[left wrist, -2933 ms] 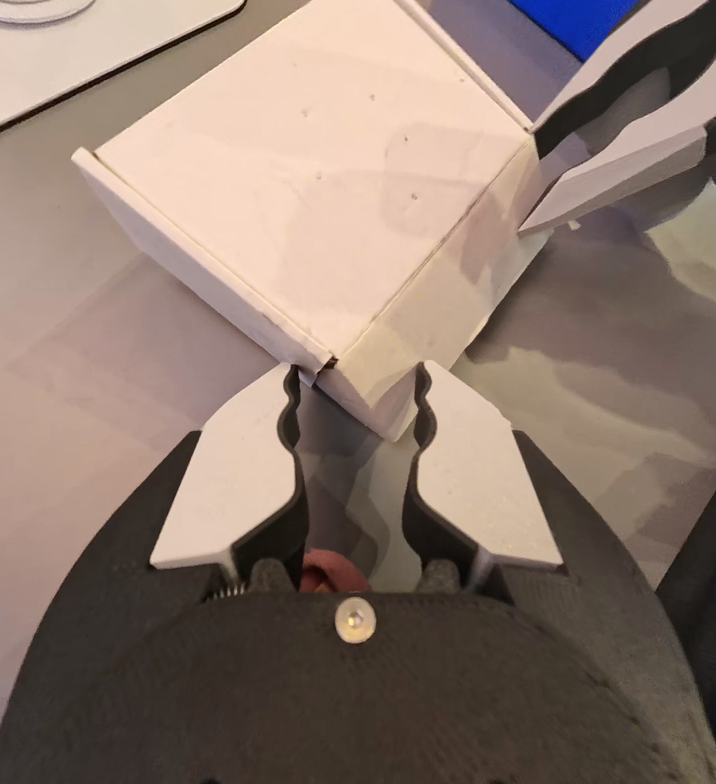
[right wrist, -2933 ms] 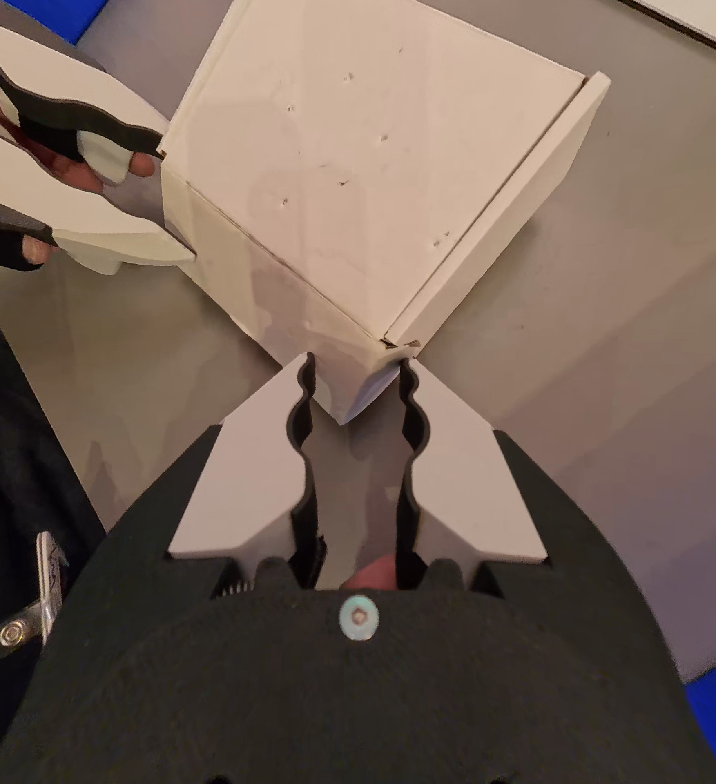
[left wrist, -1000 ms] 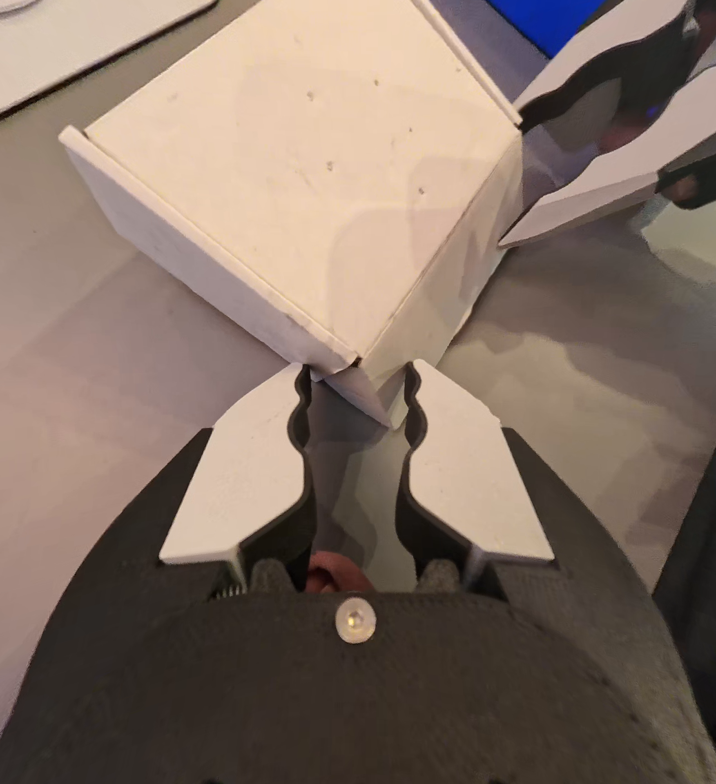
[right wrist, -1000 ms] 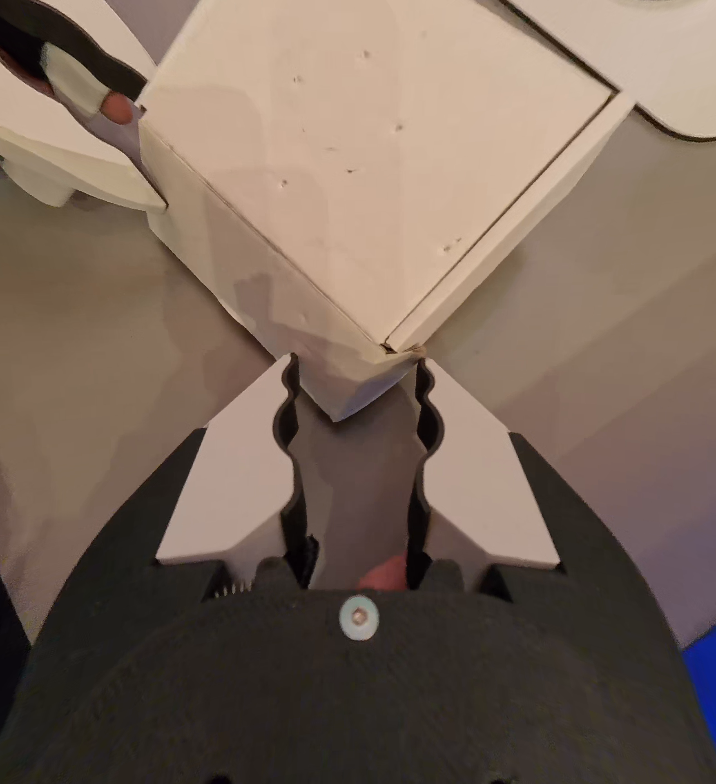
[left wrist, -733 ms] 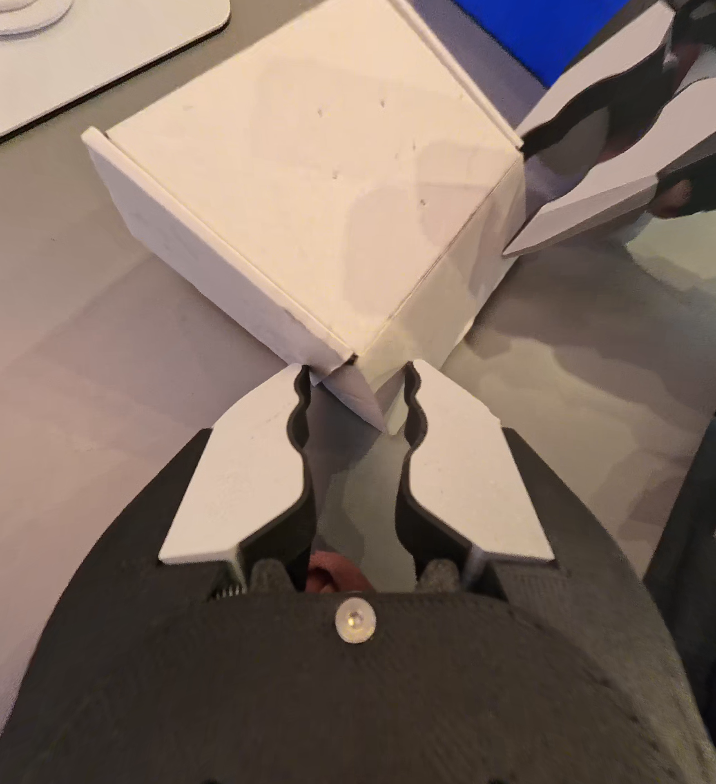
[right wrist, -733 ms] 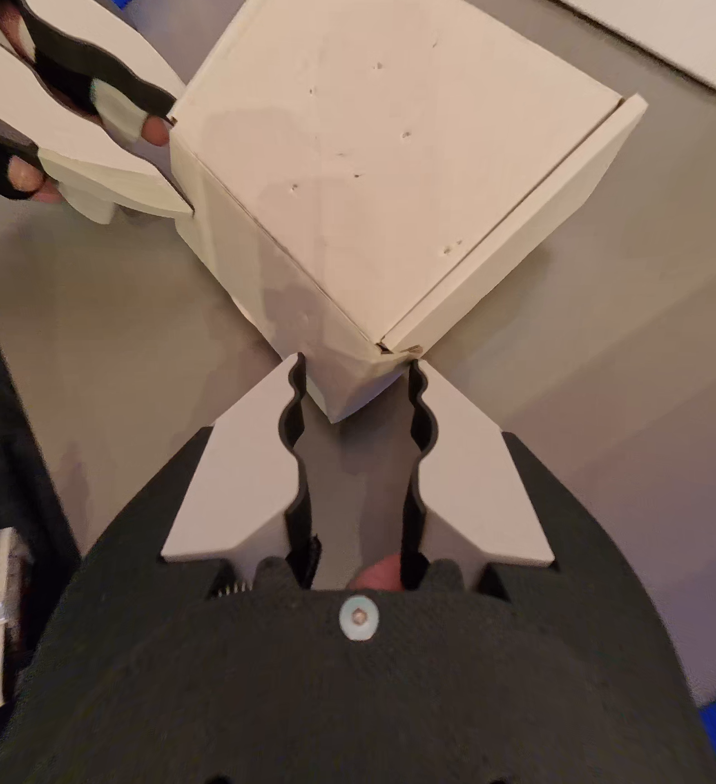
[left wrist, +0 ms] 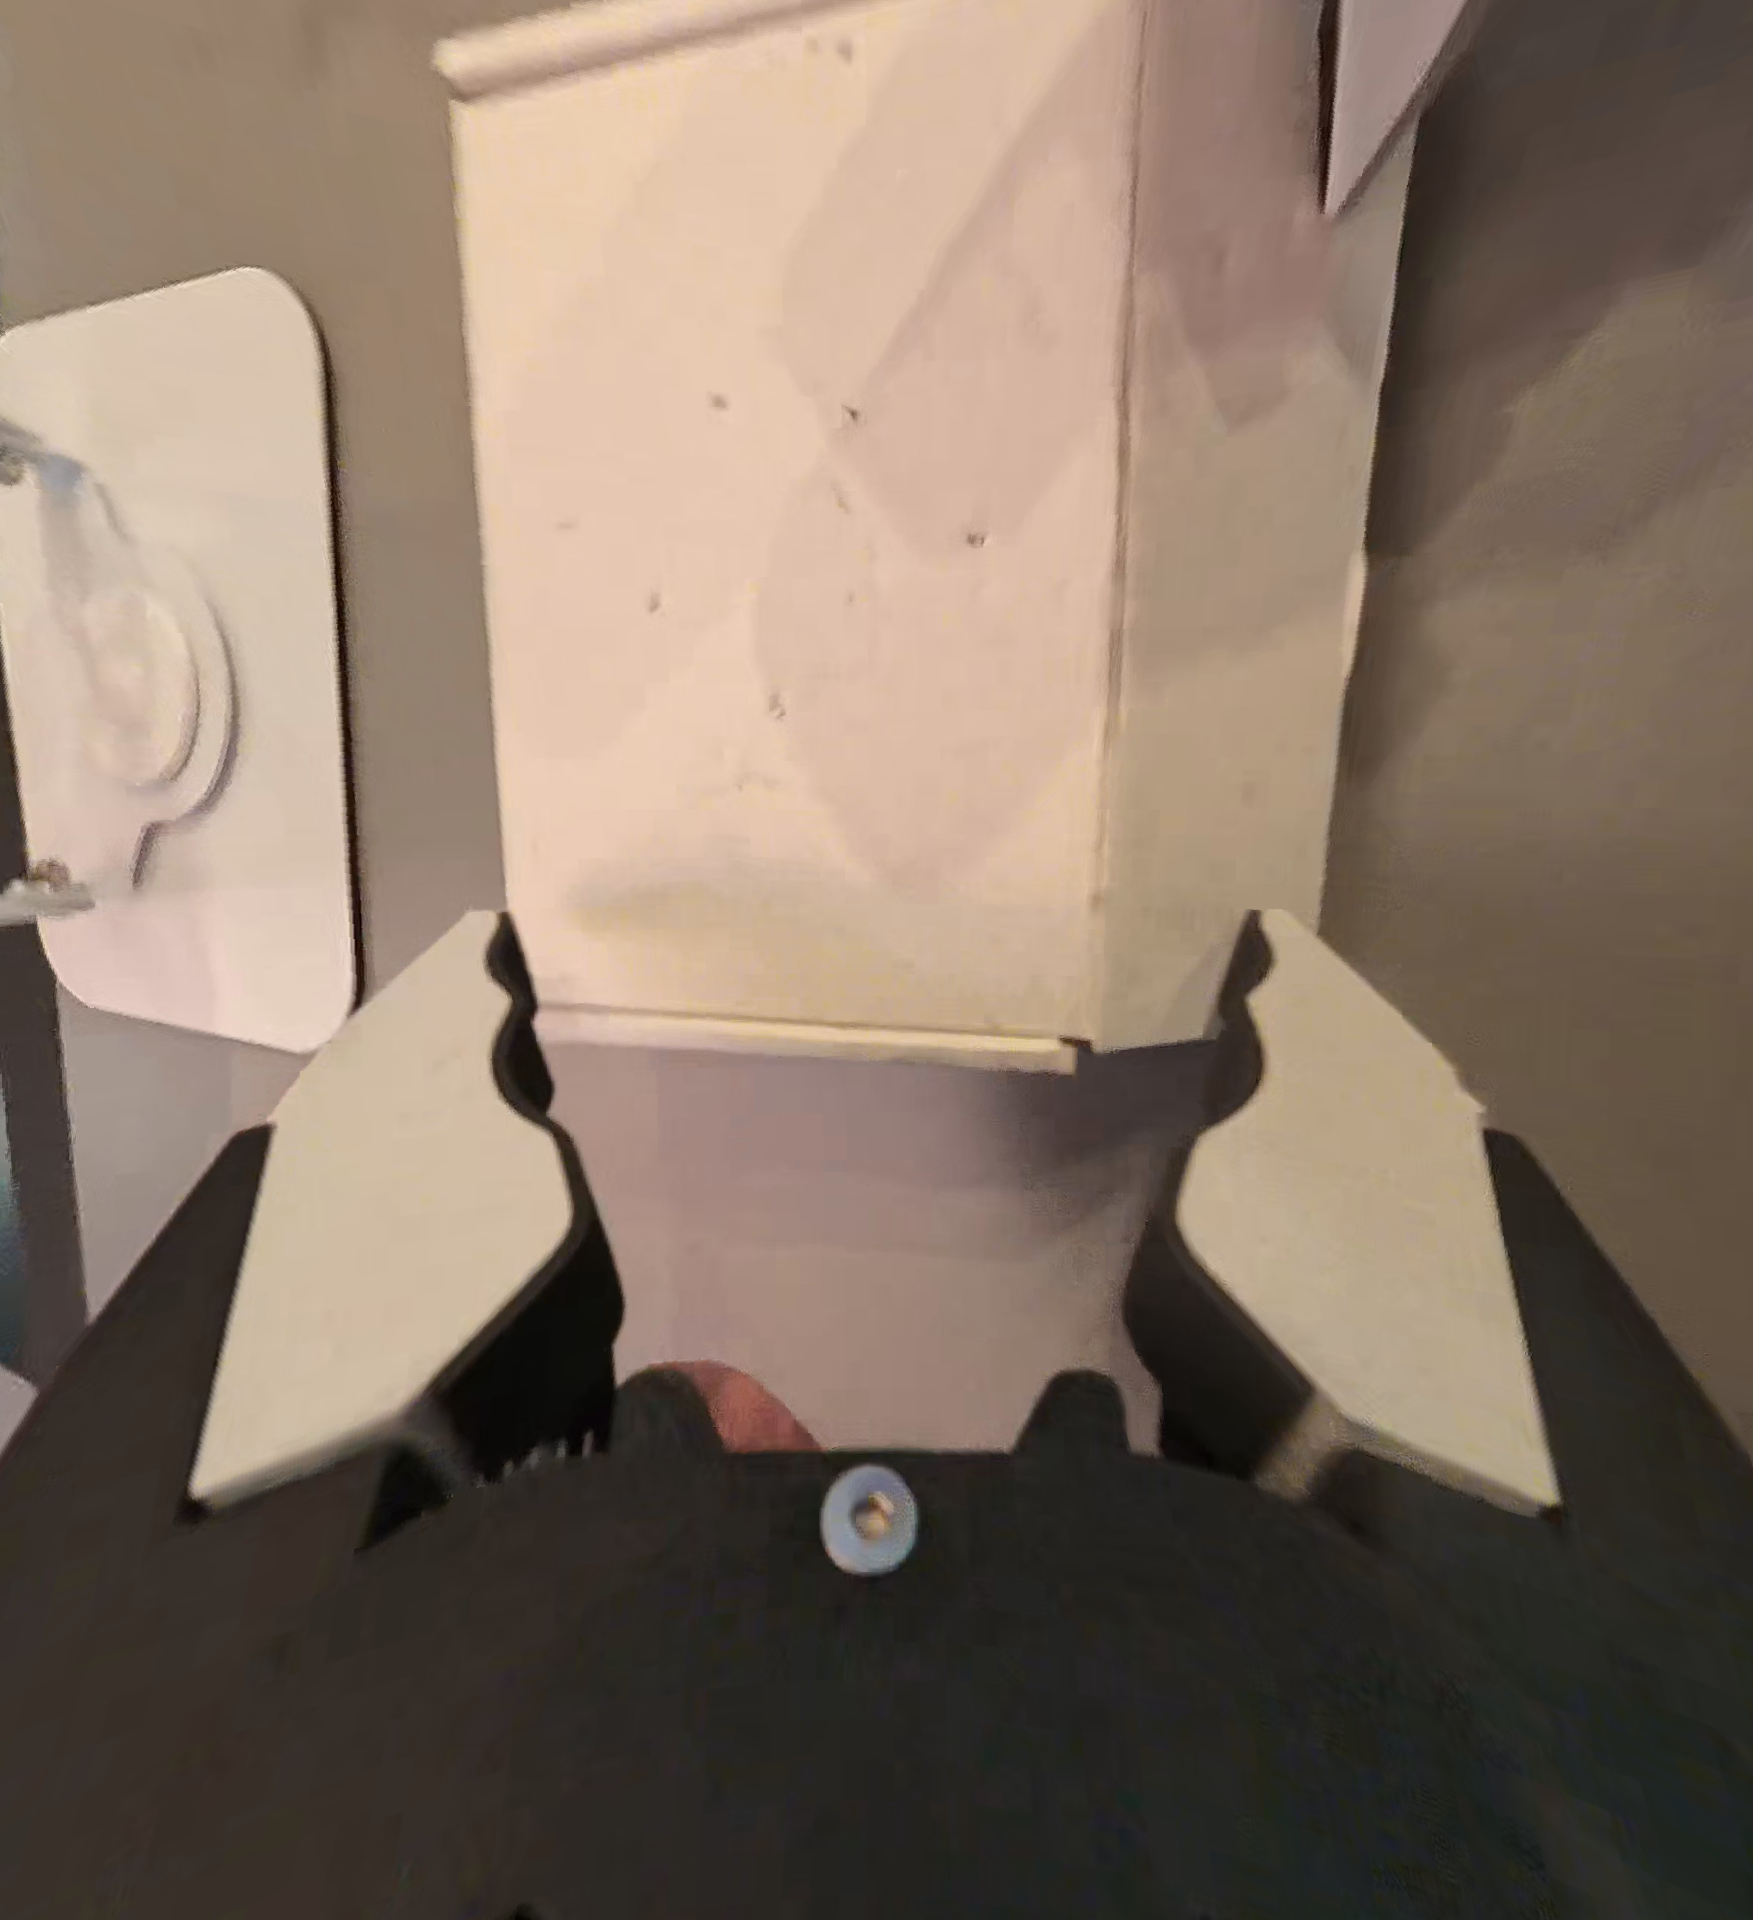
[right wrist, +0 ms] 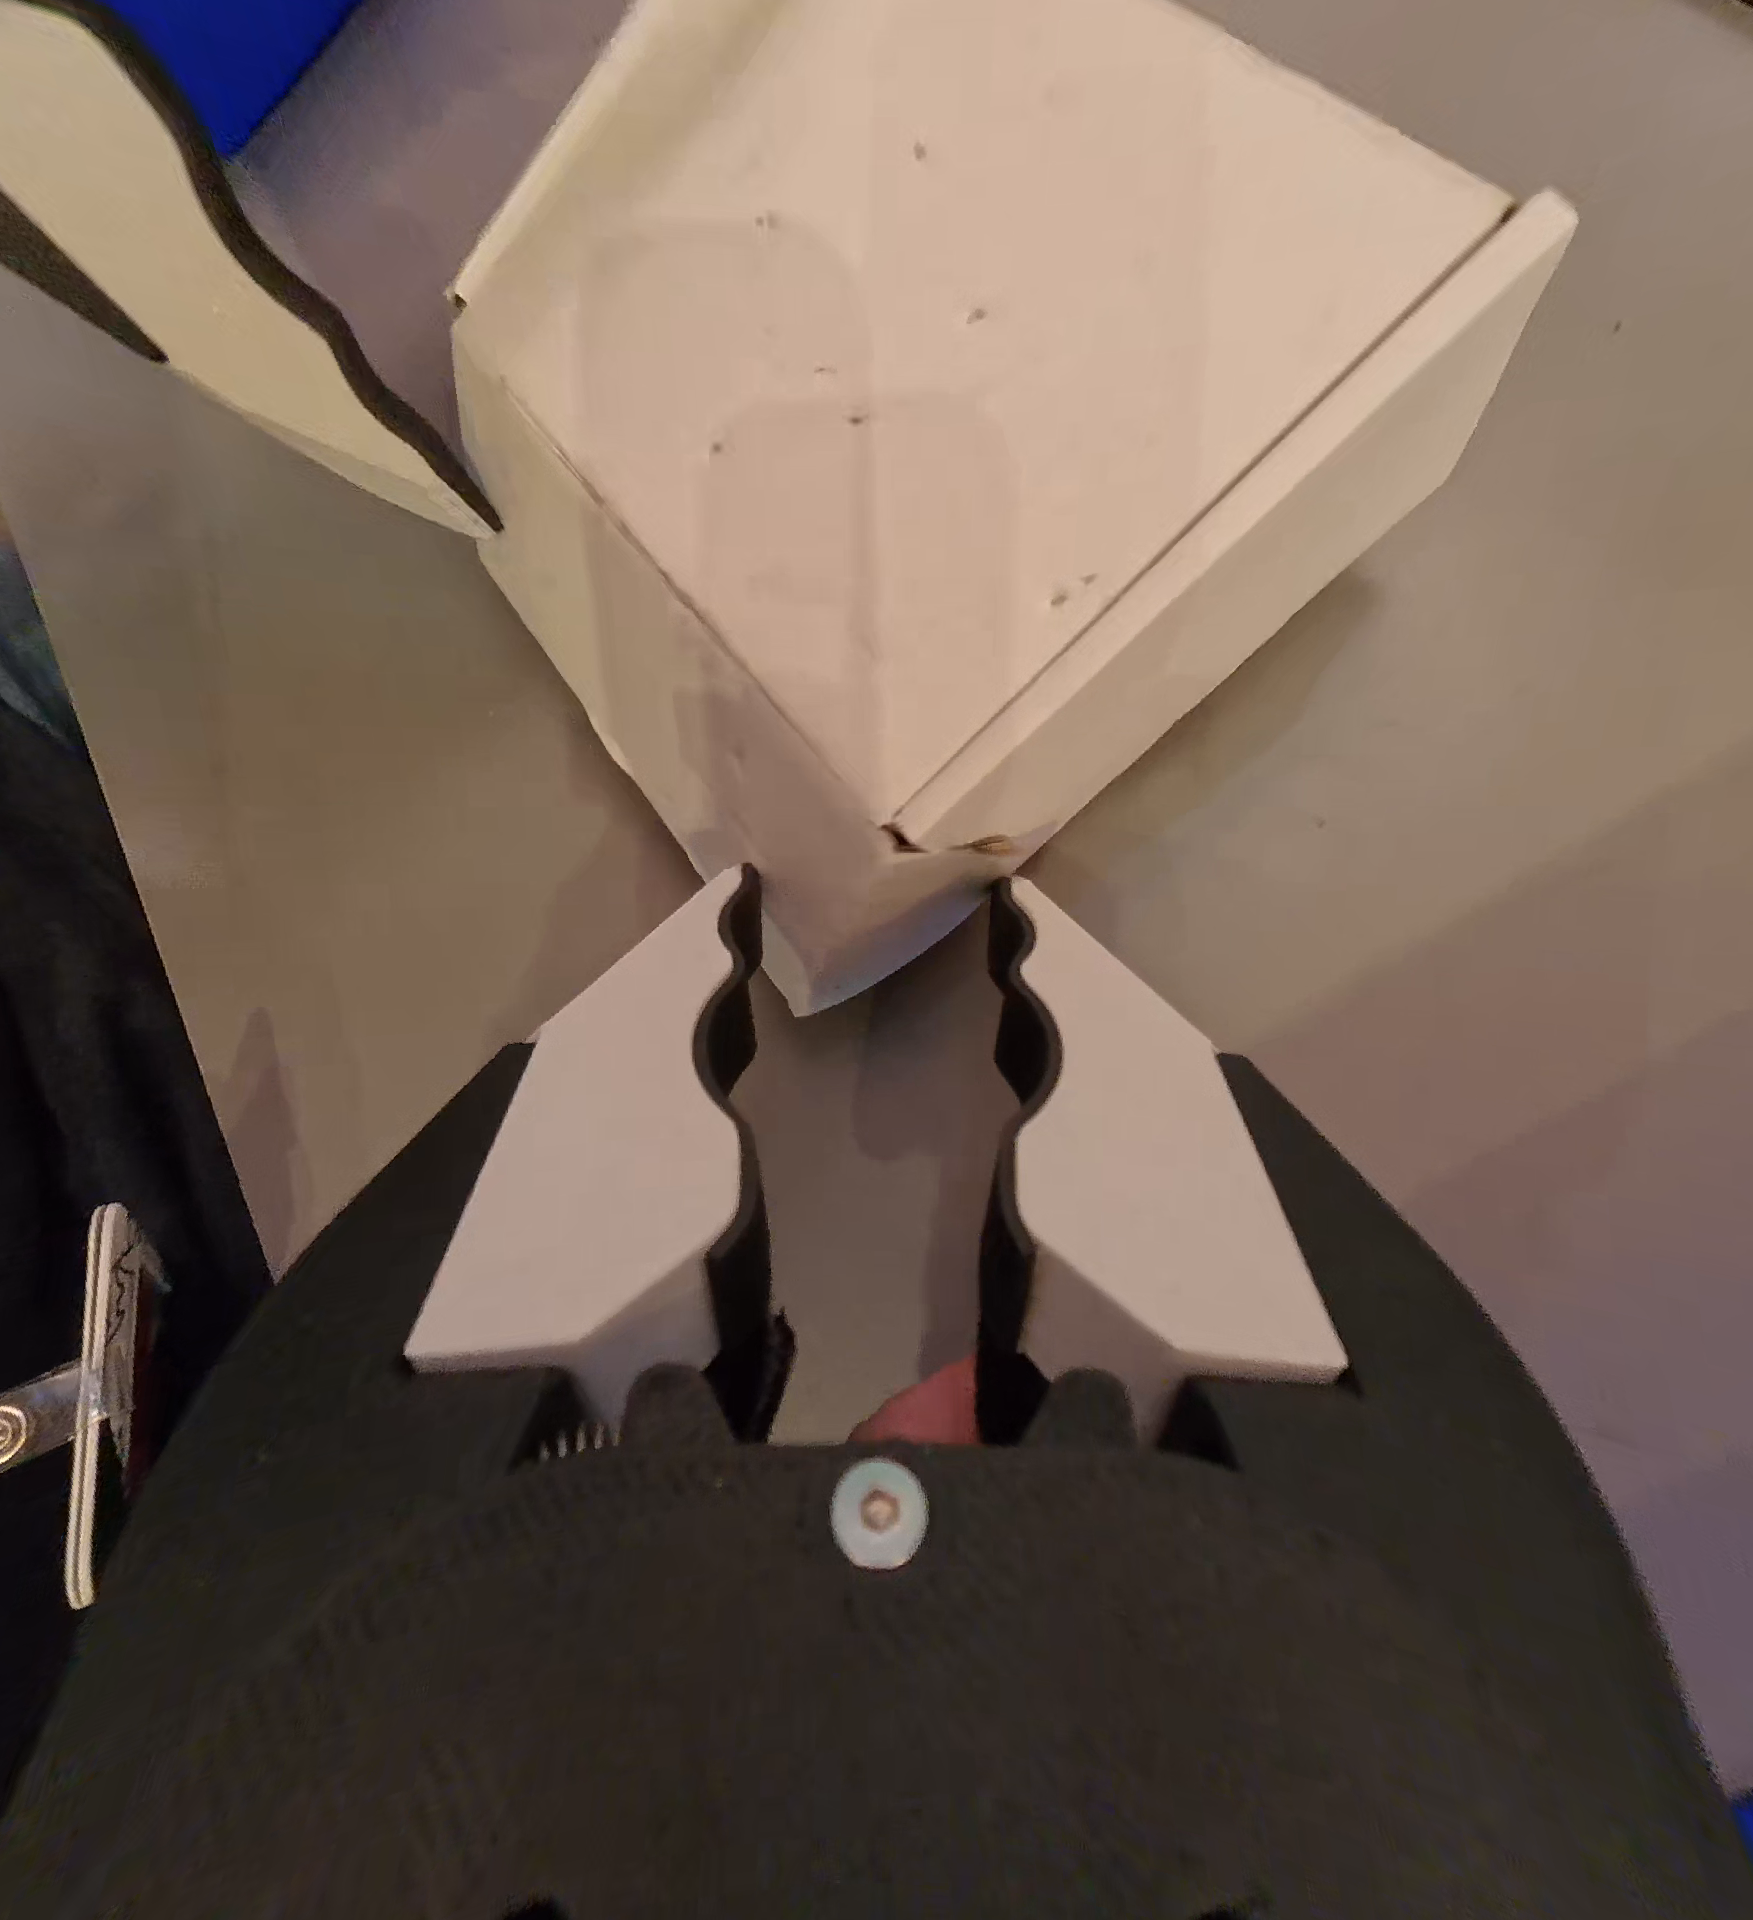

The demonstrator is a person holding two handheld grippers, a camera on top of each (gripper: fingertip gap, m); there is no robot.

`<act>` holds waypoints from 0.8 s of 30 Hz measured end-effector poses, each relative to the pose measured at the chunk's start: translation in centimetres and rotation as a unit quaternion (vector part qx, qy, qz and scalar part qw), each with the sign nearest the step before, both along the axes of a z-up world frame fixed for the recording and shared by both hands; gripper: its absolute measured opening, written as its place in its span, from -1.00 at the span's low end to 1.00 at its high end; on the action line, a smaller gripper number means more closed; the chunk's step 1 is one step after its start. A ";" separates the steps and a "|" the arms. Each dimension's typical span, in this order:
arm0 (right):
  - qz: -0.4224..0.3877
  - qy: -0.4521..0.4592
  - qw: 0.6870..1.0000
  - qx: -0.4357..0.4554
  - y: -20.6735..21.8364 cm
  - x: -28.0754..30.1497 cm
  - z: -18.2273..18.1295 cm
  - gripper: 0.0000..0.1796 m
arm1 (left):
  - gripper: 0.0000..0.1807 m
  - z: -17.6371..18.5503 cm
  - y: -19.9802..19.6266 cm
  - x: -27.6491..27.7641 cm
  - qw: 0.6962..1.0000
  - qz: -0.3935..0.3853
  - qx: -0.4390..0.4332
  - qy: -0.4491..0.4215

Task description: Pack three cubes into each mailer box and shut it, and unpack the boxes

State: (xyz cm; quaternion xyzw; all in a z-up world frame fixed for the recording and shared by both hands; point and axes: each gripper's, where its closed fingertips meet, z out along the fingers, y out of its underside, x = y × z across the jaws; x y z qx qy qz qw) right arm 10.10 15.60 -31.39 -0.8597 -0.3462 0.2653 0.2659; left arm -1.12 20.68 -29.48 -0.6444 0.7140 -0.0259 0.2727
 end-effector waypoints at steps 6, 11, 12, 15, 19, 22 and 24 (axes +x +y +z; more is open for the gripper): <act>0.005 0.007 1.000 -0.002 0.0 0.0 0.2 -0.54 | 0.48 -1.5 1.0 0.6 0.996 -0.022 -0.068 0.061; 0.005 0.007 1.000 0.010 0.0 0.0 0.5 -0.53 | 0.44 -1.3 1.7 0.7 0.992 -0.039 -0.086 0.081; 0.005 0.009 1.000 0.015 0.0 0.0 0.7 -0.53 | 0.44 -1.3 1.9 0.7 0.992 -0.040 -0.091 0.081; 0.007 0.007 1.000 0.024 0.0 -0.1 0.9 -0.51 | 0.43 -1.1 2.1 0.7 0.990 -0.048 -0.105 0.083; 0.000 0.002 0.999 0.048 0.2 0.1 1.5 -0.47 | 0.40 -0.8 2.5 0.8 0.987 -0.053 -0.129 0.075; -0.004 -0.012 0.997 0.075 0.5 0.3 2.0 -0.38 | 0.39 -0.4 2.8 1.0 0.983 -0.058 -0.160 0.063; -0.005 -0.043 0.994 0.097 0.7 0.8 1.9 -0.31 | 0.39 -0.3 3.0 0.9 0.980 -0.067 -0.175 0.067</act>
